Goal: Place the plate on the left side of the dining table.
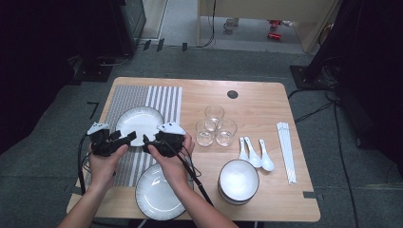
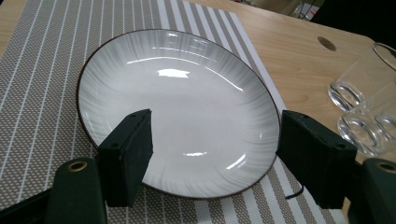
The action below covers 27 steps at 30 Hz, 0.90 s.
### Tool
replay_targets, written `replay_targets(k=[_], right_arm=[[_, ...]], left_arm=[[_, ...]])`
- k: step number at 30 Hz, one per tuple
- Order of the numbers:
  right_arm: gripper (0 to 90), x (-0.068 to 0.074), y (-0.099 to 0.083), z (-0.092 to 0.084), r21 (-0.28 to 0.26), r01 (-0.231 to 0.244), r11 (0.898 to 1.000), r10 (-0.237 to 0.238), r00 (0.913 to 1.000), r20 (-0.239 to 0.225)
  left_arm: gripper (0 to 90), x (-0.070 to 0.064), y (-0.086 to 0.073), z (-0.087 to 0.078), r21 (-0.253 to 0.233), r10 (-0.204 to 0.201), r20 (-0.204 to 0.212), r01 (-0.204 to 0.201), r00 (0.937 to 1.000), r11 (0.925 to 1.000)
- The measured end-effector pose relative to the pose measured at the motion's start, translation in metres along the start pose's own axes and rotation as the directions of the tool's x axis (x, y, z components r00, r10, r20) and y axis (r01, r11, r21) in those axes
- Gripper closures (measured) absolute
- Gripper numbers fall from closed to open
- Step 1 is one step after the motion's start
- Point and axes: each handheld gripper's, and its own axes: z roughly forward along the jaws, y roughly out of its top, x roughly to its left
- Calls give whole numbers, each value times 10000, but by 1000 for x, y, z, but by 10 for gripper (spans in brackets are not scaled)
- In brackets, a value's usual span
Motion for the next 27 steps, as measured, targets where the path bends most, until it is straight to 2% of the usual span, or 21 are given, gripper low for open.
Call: replay_targets(k=[4, 7, 11, 17, 27], right_arm=[[143, 5, -6, -12, -42, 76, 10000, -76, 9999, -116], [144, 7, -9, -17, -86, 125, 9999, -125, 9999, -99], [143, 10, -17, -32, -107, 282, 9995, -283, 9995, -122], [143, 11, -27, -48, -150, 242, 9996, -245, 9996, -154], [143, 11, -41, -74, -281, 418, 9987, -422, 9990, -163]], left_arm=[[250, -10, -6, -7, -15, 167, 150, -167, 9997, 9999], [240, -17, -11, -11, -69, 140, 259, -139, 9996, 9999], [207, -27, -22, -16, -81, 285, 240, -283, 9993, 9996], [199, -37, -32, -25, -266, 498, 187, -493, 9986, 9984], [188, -54, -52, -27, -28, 875, 310, -874, 9957, 9962]])
